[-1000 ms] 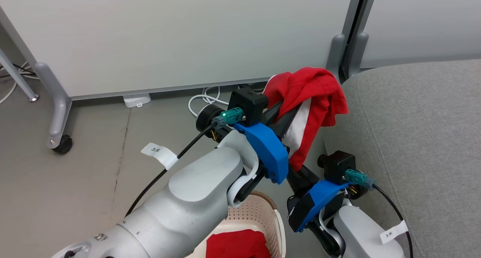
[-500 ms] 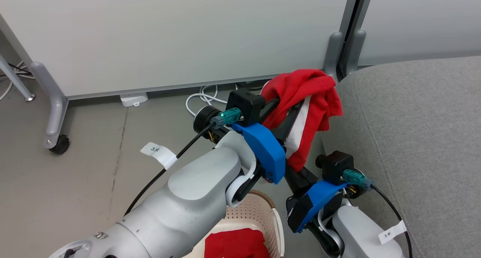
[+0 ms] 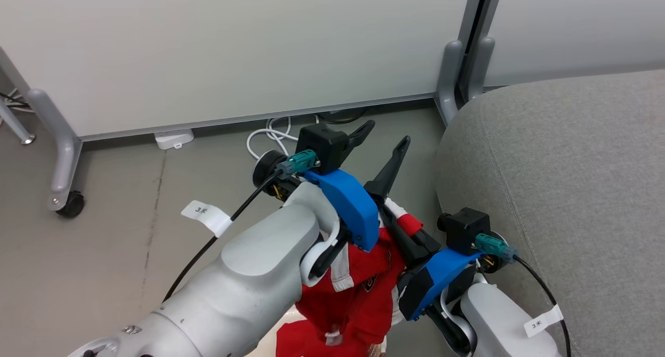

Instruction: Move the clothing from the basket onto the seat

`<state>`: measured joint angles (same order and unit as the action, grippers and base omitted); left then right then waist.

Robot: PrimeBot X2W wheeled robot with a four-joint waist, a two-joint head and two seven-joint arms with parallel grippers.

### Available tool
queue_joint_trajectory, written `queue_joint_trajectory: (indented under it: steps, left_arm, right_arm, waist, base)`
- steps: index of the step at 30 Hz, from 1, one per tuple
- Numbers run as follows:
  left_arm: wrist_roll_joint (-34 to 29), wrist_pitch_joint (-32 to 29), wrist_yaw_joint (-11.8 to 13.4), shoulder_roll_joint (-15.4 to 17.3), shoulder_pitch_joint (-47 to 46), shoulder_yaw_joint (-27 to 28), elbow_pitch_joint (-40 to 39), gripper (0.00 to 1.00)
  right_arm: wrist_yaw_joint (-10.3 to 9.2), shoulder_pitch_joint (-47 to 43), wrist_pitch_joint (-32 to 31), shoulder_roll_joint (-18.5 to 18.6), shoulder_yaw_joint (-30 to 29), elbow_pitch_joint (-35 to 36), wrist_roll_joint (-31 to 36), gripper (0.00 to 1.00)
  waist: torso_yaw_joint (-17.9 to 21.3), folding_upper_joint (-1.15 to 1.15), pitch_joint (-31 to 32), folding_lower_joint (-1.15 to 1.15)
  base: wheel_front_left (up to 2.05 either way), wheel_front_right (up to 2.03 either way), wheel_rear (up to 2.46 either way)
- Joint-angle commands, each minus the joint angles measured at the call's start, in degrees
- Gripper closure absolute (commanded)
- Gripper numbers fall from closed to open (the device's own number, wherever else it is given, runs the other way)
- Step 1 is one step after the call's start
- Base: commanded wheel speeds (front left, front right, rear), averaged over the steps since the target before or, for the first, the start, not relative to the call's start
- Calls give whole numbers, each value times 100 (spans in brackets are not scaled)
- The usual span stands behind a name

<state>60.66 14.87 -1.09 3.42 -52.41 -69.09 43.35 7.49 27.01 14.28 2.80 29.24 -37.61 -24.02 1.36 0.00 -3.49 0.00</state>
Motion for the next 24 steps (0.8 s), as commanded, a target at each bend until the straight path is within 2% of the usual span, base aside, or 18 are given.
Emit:
queue_joint_trajectory:
  steps: [1,7,15,19,24]
  left_arm:
    - [-49,30,8,58,90,36,29,0]
    - [-524,37,160,646,555,856,-457,0]
    - [-1561,39,526,1570,1908,2409,-1907,0]
    - [-2036,41,701,1771,2757,3143,-2692,0]
    - [-2395,40,756,1733,3626,3917,-3309,0]
  right_arm:
    - [1,15,24,17,-32,28,32,100]
    - [1,-33,-28,17,-210,151,343,100]
    - [1,-209,-157,14,-571,648,786,100]
    - [1,-345,-280,12,-723,1016,950,100]
    - [1,-576,-457,13,-921,1541,1073,100]
  waist:
    - [34,0,7,0]
    - [399,0,-96,0]
    - [1111,0,-267,0]
    - [1496,0,-368,0]
    - [1970,0,-513,0]
  base:
    - [0,0,0]
    - [0,0,0]
    - [0,0,0]
    - [0,0,0]
    - [0,0,0]
